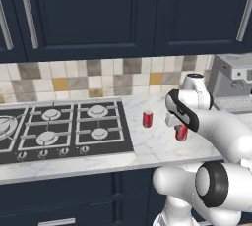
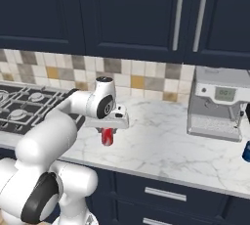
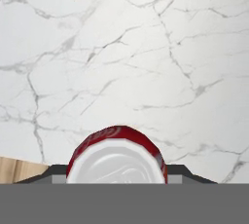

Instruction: Four empty soda cans are scattered around the kitchen. Gather all the cans and cluster them next to the stove for recycling.

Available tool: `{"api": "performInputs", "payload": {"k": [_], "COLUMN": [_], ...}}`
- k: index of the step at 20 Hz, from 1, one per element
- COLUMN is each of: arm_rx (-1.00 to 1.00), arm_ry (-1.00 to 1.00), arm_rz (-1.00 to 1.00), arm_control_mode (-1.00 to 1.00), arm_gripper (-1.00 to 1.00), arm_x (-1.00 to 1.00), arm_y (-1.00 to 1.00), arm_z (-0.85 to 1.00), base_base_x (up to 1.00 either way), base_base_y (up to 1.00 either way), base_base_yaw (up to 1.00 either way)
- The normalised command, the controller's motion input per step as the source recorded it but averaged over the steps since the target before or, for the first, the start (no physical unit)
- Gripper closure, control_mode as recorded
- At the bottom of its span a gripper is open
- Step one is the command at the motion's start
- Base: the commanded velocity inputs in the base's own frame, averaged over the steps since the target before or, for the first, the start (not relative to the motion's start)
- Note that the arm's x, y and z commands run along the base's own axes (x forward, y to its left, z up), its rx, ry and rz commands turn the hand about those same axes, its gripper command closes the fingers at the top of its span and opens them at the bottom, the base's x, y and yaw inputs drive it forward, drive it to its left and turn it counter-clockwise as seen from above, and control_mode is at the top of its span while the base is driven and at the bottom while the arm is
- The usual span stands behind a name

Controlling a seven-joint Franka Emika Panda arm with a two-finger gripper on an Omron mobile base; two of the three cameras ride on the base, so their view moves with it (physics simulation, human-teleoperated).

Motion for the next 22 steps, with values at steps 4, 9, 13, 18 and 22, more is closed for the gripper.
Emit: {"api": "performInputs", "payload": {"k": [4, 9, 13, 18, 22], "arm_rx": [0.0, 0.0, 0.0, 0.0, 0.0], "arm_ry": [0.0, 0.0, 0.0, 0.0, 0.0], "arm_rz": [0.0, 0.0, 0.0, 0.0, 0.0], "arm_control_mode": [1.0, 1.0, 1.0, 1.0, 1.0], "arm_gripper": [1.0, 1.0, 1.0, 1.0, 1.0], "arm_x": [0.0, 0.0, 0.0, 0.0, 0.0], "arm_y": [0.0, 0.0, 0.0, 0.0, 0.0], "arm_z": [0.0, 0.0, 0.0, 0.0, 0.0], "base_base_x": [-0.05, -0.08, 0.0, 0.06, 0.1], "base_base_y": [-0.38, -0.44, -0.45, -0.34, -0.15], "base_base_yaw": [0.07, 0.02, 0.08, 0.1, 0.01]}}
